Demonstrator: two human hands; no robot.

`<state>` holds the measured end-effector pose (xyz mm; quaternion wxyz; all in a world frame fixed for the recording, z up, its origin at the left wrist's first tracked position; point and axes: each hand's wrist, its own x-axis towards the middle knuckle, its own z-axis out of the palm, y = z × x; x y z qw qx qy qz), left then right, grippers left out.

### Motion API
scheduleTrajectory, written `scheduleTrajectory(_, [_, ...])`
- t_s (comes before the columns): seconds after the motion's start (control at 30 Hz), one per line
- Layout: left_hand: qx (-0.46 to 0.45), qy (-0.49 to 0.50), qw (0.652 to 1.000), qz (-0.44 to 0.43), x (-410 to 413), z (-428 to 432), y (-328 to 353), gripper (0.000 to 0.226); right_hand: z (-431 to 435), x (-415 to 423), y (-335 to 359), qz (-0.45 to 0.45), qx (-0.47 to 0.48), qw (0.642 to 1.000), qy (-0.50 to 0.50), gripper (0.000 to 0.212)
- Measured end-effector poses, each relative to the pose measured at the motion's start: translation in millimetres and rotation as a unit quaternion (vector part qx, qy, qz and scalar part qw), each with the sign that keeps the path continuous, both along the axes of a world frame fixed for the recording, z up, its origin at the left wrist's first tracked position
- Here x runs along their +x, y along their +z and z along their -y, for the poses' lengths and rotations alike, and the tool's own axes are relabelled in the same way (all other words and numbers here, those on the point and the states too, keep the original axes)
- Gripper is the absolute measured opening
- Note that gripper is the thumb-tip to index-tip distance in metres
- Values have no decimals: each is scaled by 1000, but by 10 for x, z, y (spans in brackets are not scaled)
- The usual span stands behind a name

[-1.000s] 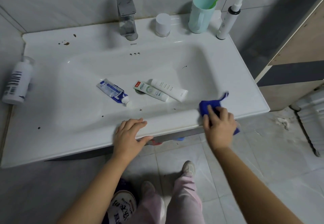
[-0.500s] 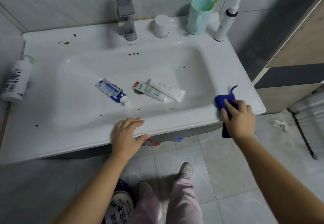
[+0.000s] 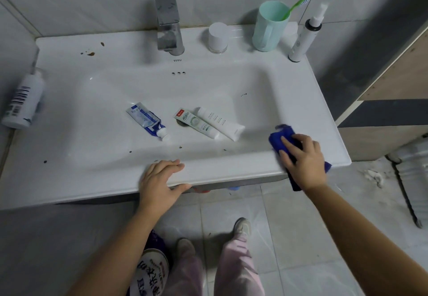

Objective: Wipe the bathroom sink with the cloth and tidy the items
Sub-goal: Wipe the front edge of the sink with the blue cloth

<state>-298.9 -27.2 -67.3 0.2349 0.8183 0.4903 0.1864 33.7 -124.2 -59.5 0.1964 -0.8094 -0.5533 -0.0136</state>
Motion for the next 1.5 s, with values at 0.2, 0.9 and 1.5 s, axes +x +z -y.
scheduleTrajectory(0.2, [6,11,1000,4,30,5,41,52,-433,-299,87,13,-56,997,45,29])
scheduleTrajectory(0.9, [38,-17,999,3,-209,183,103,54,-448,-1385,63,45,-103,958,264,44])
scheduleTrajectory(1.5, [58,94,991,-77,-1248,283,39,48,-361,-1905,-94,42,8,982,182,40])
